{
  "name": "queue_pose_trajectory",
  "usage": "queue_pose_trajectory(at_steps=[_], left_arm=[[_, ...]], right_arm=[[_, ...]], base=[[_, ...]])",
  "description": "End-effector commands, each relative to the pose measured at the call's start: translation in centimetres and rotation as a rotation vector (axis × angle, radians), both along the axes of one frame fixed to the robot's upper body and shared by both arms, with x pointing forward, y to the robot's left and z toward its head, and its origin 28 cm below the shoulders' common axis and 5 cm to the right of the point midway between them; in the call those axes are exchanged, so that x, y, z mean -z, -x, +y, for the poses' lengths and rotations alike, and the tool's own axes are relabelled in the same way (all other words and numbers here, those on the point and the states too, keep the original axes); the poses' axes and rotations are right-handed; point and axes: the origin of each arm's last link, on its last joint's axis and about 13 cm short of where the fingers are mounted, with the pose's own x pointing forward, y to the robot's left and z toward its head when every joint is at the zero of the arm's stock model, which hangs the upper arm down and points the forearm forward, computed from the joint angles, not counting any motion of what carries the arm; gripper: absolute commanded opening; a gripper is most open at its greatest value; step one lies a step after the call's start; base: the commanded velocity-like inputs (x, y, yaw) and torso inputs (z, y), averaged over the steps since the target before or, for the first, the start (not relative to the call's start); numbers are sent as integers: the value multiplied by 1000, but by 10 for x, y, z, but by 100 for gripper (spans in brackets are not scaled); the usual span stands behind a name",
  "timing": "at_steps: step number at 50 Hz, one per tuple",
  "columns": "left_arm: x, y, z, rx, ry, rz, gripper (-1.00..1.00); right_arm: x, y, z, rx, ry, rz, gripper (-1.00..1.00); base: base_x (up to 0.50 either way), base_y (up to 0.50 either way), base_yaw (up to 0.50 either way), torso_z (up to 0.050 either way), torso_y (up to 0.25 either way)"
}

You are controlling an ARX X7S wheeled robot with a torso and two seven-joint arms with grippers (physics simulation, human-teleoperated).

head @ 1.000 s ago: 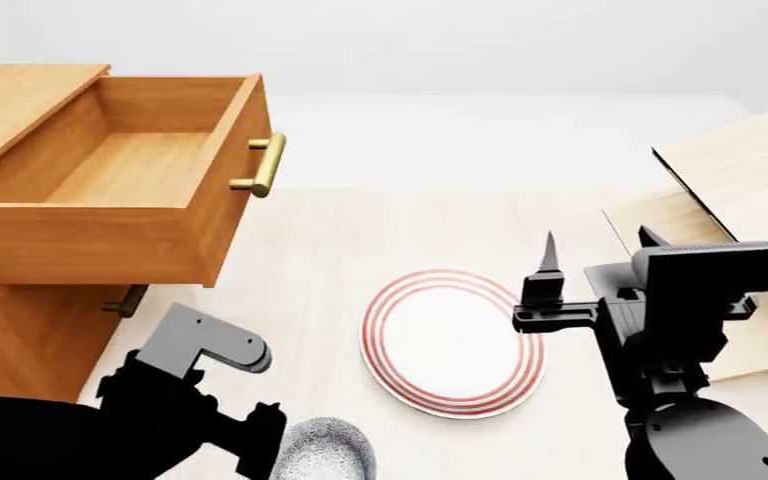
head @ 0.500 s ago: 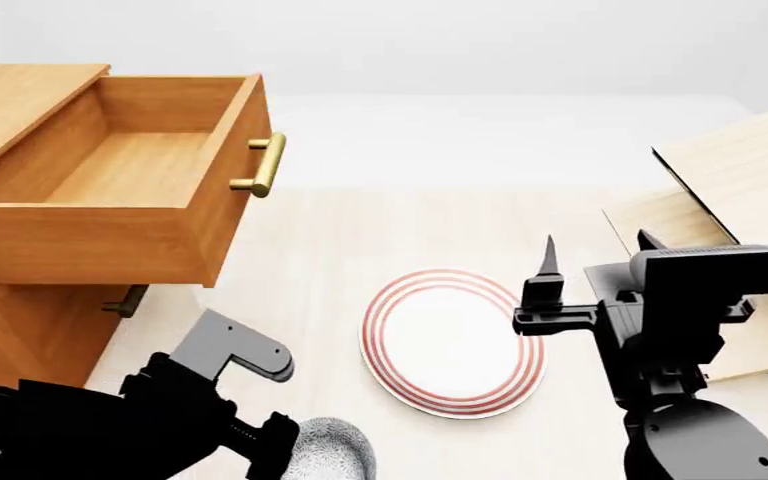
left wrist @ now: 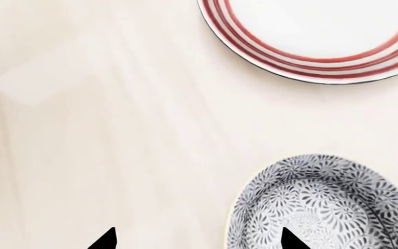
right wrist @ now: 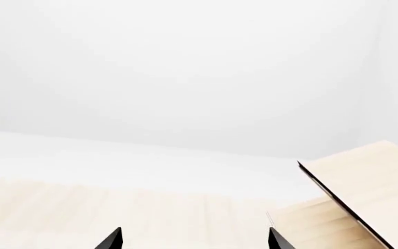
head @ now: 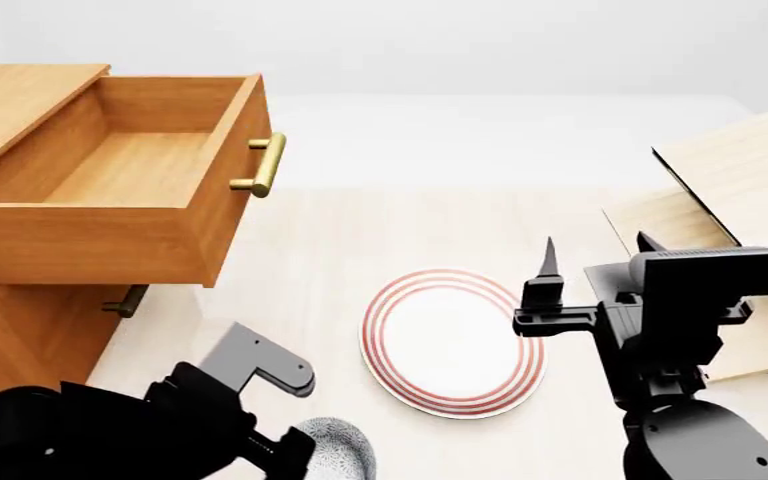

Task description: Open the top drawer of the cabinet and put the bowl in it.

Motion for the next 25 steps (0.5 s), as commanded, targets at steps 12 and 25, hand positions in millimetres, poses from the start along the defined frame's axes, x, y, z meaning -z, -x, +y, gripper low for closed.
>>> queue_pose_trajectory(at_steps=[12, 25], left_arm=[[15, -1, -5, 27, -10, 38, 100], [26, -1, -8, 36, 3, 62, 100]], right_arm=[[1, -2, 0, 0, -5, 6, 100], [3, -3, 0, 1, 1, 12, 100]], base=[[0, 0, 0, 0, 0], [0, 0, 0, 0, 0]])
